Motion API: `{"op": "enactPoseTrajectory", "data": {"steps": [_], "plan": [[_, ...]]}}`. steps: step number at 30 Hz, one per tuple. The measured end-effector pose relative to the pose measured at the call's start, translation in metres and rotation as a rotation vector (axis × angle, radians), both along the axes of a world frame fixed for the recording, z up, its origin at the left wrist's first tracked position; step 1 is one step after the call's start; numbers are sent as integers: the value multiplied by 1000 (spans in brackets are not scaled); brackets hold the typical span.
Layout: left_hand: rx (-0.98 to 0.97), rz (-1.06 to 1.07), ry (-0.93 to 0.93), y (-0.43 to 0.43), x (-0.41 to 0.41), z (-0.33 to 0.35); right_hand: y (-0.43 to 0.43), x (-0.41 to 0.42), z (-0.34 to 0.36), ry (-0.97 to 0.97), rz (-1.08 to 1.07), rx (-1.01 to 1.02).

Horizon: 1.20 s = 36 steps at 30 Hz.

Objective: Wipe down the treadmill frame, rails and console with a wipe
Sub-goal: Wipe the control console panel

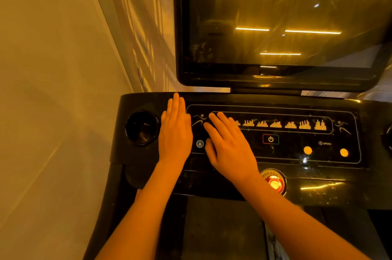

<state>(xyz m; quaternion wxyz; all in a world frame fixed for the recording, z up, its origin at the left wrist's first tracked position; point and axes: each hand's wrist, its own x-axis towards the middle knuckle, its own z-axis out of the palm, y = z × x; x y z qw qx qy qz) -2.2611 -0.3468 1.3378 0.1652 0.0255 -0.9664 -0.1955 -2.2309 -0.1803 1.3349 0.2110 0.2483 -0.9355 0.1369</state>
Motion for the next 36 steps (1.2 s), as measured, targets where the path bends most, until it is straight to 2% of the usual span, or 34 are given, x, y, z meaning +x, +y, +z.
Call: {"op": "enactPoseTrajectory", "data": {"steps": [6, 17, 20, 26, 30, 36], "plan": [[3, -40, -12, -2, 82, -46, 1, 1, 1, -5, -2, 28], [34, -64, -4, -7, -14, 21, 2, 0, 0, 2, 1, 21], [56, -107, 2, -8, -6, 13, 1, -1, -1, -13, -2, 14], [-44, -190, 18, -17, 66, -43, 1, -1, -2, -8, 0, -3], [-133, -209, 11, -19, 40, -29, 1, 0, -3, 1, -3, -2], [-163, -171, 23, -12, 17, -17, 0, 0, -4, 25, -18, 1]]}}
